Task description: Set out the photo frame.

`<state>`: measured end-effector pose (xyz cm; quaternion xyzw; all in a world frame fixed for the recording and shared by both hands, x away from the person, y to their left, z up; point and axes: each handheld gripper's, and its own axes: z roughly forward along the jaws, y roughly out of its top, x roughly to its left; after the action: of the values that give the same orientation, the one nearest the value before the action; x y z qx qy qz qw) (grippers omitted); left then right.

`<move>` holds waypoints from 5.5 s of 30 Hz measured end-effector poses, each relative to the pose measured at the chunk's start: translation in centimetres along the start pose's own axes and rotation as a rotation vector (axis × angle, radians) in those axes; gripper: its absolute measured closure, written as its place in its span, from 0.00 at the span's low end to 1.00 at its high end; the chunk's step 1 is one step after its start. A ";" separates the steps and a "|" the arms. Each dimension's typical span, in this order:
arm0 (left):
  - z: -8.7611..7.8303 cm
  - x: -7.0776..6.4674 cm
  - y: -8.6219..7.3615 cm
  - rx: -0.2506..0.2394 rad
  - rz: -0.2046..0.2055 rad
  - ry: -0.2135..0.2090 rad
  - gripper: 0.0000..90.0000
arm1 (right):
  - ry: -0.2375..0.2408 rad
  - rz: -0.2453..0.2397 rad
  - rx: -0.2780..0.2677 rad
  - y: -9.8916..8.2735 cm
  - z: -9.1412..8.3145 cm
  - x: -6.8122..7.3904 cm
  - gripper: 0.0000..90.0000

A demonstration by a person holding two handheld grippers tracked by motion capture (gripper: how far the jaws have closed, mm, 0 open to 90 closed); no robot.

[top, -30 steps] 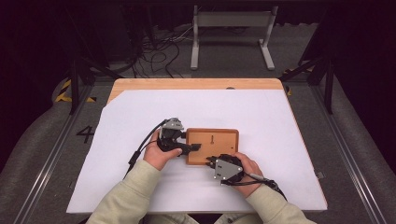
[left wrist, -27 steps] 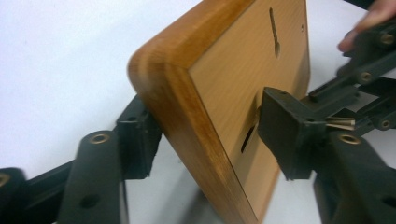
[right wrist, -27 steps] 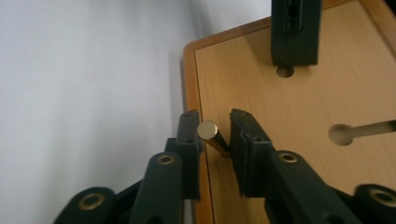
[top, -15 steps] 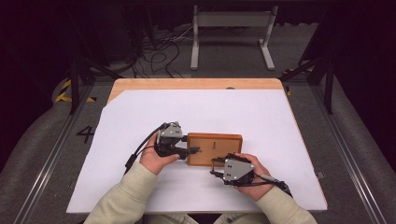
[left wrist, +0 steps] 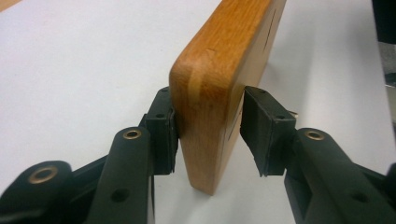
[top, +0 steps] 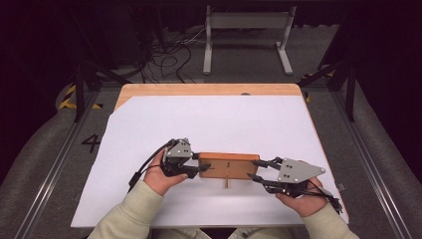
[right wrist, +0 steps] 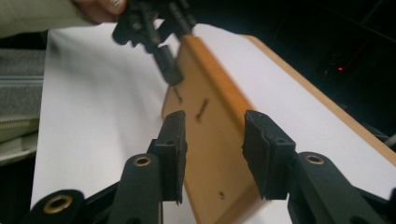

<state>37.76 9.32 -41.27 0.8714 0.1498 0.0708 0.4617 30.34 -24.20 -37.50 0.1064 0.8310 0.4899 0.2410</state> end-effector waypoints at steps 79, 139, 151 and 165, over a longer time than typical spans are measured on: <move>-6.5 0.4 -3.8 -0.114 -0.140 0.168 0.47 | 0.112 0.309 0.339 -6.3 3.7 -1.1 1.00; -6.1 0.4 -5.8 -0.036 -0.171 0.195 0.47 | 0.043 0.394 0.299 -3.1 14.8 -8.1 1.00; -5.4 0.9 -5.7 -0.052 -0.181 0.171 0.48 | 0.079 0.381 0.269 -1.7 16.8 -7.8 1.00; -5.6 1.0 -5.6 -0.063 -0.186 0.178 0.47 | 0.060 0.391 0.299 -0.9 15.1 -7.8 0.96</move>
<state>36.14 16.99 -42.79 0.8291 0.2681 0.1094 0.4783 44.78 -16.37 -42.06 0.2850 0.8646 0.4018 0.0985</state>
